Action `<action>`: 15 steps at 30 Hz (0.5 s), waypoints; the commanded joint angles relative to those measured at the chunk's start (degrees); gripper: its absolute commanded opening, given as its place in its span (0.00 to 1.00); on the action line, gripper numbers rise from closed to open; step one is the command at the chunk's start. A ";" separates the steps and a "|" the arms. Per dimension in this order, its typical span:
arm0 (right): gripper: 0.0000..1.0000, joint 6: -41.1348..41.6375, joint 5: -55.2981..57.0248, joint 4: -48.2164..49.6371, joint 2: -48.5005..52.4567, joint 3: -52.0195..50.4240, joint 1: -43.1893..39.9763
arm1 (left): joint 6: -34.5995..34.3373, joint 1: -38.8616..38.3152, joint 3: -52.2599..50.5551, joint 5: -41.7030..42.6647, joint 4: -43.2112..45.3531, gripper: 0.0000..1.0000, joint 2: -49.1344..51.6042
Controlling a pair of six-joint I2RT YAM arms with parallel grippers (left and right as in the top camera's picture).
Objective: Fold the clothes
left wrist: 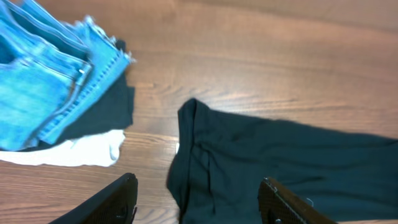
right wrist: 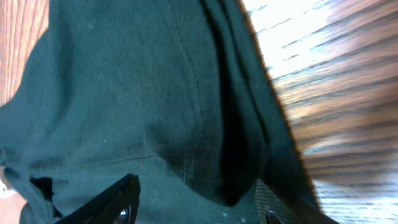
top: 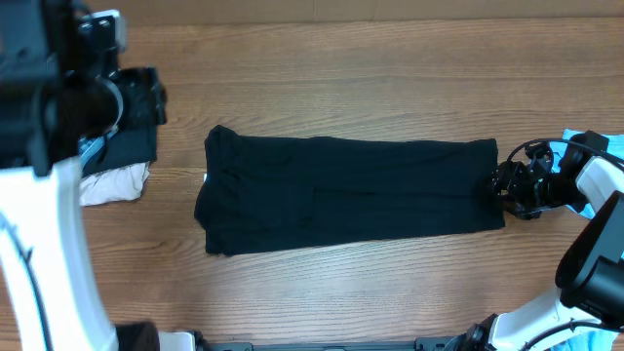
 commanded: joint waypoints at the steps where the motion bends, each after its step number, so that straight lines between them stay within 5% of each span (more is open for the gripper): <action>1: 0.56 -3.78 -3.15 -0.35 4.50 -0.48 0.20 | 0.04 2.16 0.74 -0.09 -0.37 0.69 -9.31; 3: 0.41 -3.74 -3.87 -0.48 7.45 -0.48 0.07 | 0.04 2.23 0.74 -3.30 -0.55 0.74 -13.75; 5: 0.58 -3.76 -6.36 -1.09 6.78 0.17 -0.28 | 0.00 2.23 0.74 -6.82 -1.62 0.78 -17.64; 8: 0.67 -2.78 -1.51 -5.27 3.30 3.89 -1.31 | -1.46 2.23 0.74 -9.62 -2.08 0.84 -20.41; 10: 0.80 -1.60 1.62 -7.98 0.48 9.25 -3.96 | -1.49 2.23 0.74 -10.67 -2.38 1.00 -20.83; 15: 0.88 -6.29 -0.83 -5.88 2.19 10.86 -5.46 | -1.46 2.21 0.70 -10.25 -2.67 1.00 -20.65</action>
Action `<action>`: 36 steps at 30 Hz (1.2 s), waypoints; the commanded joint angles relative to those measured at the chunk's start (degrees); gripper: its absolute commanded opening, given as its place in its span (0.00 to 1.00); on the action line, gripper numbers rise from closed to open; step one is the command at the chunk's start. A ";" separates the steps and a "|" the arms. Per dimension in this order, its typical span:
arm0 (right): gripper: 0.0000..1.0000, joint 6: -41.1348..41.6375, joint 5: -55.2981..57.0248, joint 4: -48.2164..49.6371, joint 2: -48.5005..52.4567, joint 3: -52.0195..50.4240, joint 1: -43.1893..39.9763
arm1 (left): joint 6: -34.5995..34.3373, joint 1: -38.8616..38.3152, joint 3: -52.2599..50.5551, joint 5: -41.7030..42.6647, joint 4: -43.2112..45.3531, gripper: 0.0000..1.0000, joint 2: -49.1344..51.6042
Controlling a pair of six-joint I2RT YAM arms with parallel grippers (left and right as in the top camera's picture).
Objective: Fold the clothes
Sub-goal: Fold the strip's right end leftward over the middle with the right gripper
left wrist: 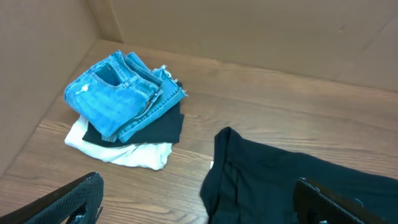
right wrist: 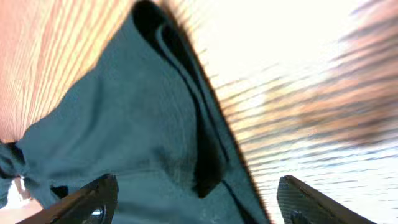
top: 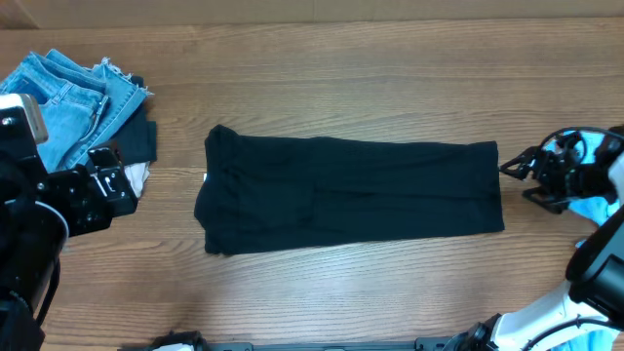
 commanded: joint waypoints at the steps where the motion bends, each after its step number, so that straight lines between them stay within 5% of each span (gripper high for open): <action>1: 0.88 -2.29 -0.57 2.19 1.77 0.46 0.44 | -0.39 0.35 0.42 -0.96 0.09 1.00 -0.02; 11: 0.87 -7.54 -5.40 0.13 11.04 0.37 3.02 | -0.39 0.35 0.42 -0.96 0.09 1.00 -0.02; 14: 0.77 -7.87 -3.39 -1.75 11.04 0.37 5.77 | -0.39 0.35 0.42 -0.96 0.09 1.00 -0.02; 17: 0.62 -6.16 -0.15 -2.43 11.04 0.37 6.01 | -0.39 0.35 0.42 -0.96 0.09 1.00 -0.02; 22: 0.04 -1.99 -0.39 -3.39 10.69 1.77 5.51 | -0.39 0.35 0.42 -0.96 0.09 1.00 -0.02; 30: 0.04 11.67 9.68 -8.68 -2.97 16.79 6.47 | -0.39 0.35 0.42 -0.96 0.09 1.00 -0.02; 36: 0.04 11.76 8.44 -12.57 -5.38 16.11 20.28 | -0.39 0.35 0.42 -0.96 0.09 1.00 -0.02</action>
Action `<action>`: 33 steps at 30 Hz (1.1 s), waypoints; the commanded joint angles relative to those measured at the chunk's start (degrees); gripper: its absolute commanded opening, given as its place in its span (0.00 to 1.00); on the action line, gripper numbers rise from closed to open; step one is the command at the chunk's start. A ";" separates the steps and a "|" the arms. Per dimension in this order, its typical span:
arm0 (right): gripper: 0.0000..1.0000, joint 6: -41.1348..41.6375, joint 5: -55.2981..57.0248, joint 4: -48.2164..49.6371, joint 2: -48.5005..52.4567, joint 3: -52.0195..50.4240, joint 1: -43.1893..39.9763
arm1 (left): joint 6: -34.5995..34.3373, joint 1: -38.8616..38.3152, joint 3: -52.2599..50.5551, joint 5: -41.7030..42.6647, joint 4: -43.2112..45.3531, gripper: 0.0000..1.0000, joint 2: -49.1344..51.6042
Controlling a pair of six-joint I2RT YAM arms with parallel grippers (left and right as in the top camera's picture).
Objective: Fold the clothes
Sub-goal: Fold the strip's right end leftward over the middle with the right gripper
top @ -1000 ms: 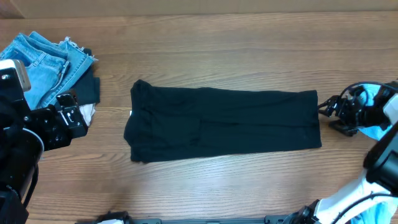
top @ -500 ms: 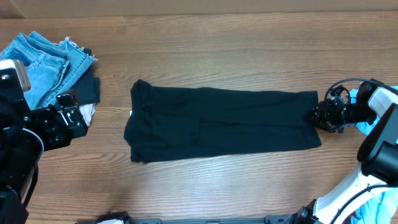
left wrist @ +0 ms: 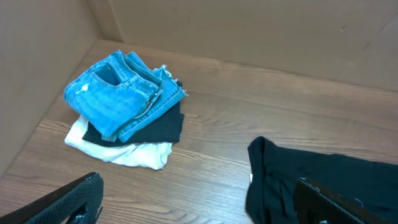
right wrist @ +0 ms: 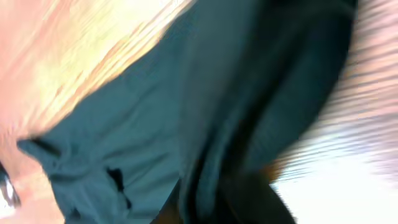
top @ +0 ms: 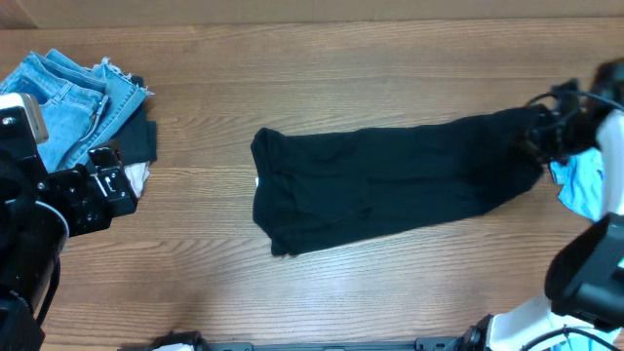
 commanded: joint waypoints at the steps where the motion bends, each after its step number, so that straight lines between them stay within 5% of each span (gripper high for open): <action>1: 0.04 1.14 -0.31 -0.44 0.07 0.00 9.33 | -0.39 0.33 0.42 -0.94 0.13 1.00 -0.02; 7: 0.04 6.43 1.14 2.73 1.57 0.00 28.87 | -0.39 0.33 0.42 -0.94 0.13 1.00 -0.02; 13: 0.04 8.68 1.38 6.58 6.23 -1.11 38.88 | -0.39 0.33 0.42 -0.94 0.13 1.00 -0.02; 29: 0.04 10.38 1.31 11.72 8.46 -5.25 41.97 | -0.39 0.33 0.42 -0.94 0.13 1.00 -0.02; 30: 0.07 10.38 1.22 11.65 8.46 -5.25 41.97 | -0.39 0.33 0.42 -0.94 0.13 1.00 -0.02; 33: 0.41 4.09 -8.90 11.34 8.41 -5.20 41.94 | -0.39 0.33 0.42 -0.94 0.13 1.00 -0.02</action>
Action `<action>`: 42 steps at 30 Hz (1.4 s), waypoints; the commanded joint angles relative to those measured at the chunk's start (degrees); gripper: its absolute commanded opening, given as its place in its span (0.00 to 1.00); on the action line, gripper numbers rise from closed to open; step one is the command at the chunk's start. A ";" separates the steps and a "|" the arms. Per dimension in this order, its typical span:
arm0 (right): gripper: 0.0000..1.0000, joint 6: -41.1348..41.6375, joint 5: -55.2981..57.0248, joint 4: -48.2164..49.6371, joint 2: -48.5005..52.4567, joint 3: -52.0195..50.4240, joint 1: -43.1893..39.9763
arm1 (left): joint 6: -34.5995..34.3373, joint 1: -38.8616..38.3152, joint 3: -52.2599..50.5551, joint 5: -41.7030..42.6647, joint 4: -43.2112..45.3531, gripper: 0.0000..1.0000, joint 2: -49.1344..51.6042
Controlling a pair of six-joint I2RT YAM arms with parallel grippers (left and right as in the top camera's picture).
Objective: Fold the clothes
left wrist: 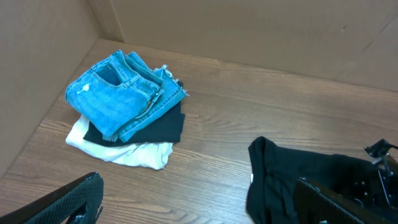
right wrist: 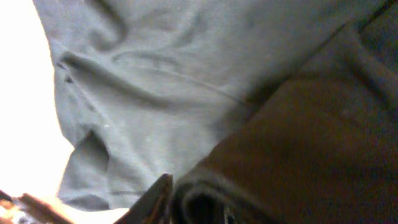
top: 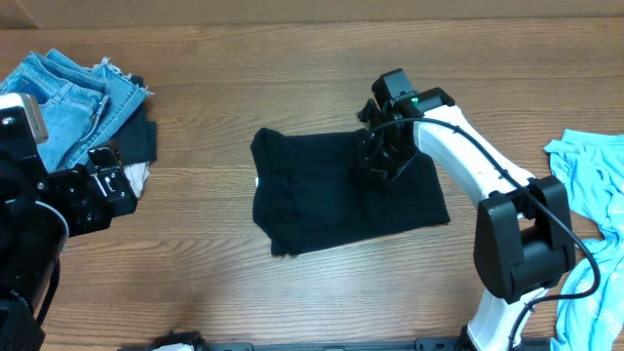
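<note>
A black garment (top: 312, 195) lies mid-table, its right half doubled over toward the left. My right gripper (top: 375, 156) sits over the middle of it, shut on the folded end. In the right wrist view the cloth (right wrist: 155, 74) fills the frame and a thick fold is pinched at the gripper (right wrist: 186, 199). My left gripper (left wrist: 205, 205) hovers wide open at the table's left side, well clear of the garment's left end (left wrist: 273, 180), with nothing between its fingers (left wrist: 74, 199).
A stack of blue jeans (top: 68, 88) on black and white cloths lies at the back left, also visible as jeans (left wrist: 118, 99) in the left wrist view. A light blue garment (top: 585, 185) lies at the right edge. A brown wall (left wrist: 249, 31) borders the table.
My right gripper was at the far right, holding the garment's end with the cloth stretched out. Now it is over the garment's middle and the right half lies folded leftward. The left arm is unchanged.
The garment lay flat and long, my left arm over the stack, my right gripper at the garment's right end. Then the left arm stood at the left edge and the right gripper open beside the hem. Later the garment was shifted right, gripped; now folded in half.
</note>
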 commanded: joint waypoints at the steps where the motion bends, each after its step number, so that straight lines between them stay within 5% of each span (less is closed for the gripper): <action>1: 0.41 -7.28 -8.76 -0.90 0.04 -0.02 -0.02 | -0.39 0.35 0.42 -0.72 0.15 1.00 -0.02; 8: 0.42 -9.09 -12.00 2.32 -1.92 0.37 -7.23 | -0.39 0.35 0.42 -0.72 0.15 1.00 -0.02; 14: 0.60 -9.09 -38.53 16.06 -2.01 0.37 -12.96 | -0.39 0.35 0.42 -0.72 0.15 1.00 -0.02; 18: 0.54 -3.06 -9.84 8.20 -2.01 0.37 -12.98 | -0.39 0.35 0.42 -0.72 0.15 1.00 -0.02; 19: 0.47 -1.57 -3.85 5.97 -1.99 0.37 -12.96 | -0.39 0.35 0.42 -0.72 0.15 1.00 -0.02; 21: 0.09 1.22 -0.17 3.58 -1.55 -0.22 -12.79 | -0.39 0.35 0.42 -0.72 0.15 1.00 -0.02; 22: 0.04 3.28 -0.20 4.07 -1.05 -1.07 -12.44 | -0.39 0.35 0.42 -0.72 0.15 1.00 -0.02; 28: 0.04 9.64 -11.87 12.92 1.18 -10.38 -2.45 | -0.39 0.35 0.42 -0.72 0.15 1.00 -0.02; 35: 0.04 9.42 -29.83 28.50 1.09 -8.85 7.39 | -0.39 0.35 0.42 -0.72 0.15 1.00 -0.02; 38: 0.04 5.11 -29.33 26.88 -1.14 -5.33 4.94 | -0.39 0.35 0.42 -0.72 0.15 1.00 -0.02; 42: 0.11 -1.64 -11.69 15.65 -6.45 -1.99 -0.33 | -0.39 0.35 0.42 -0.72 0.15 1.00 -0.02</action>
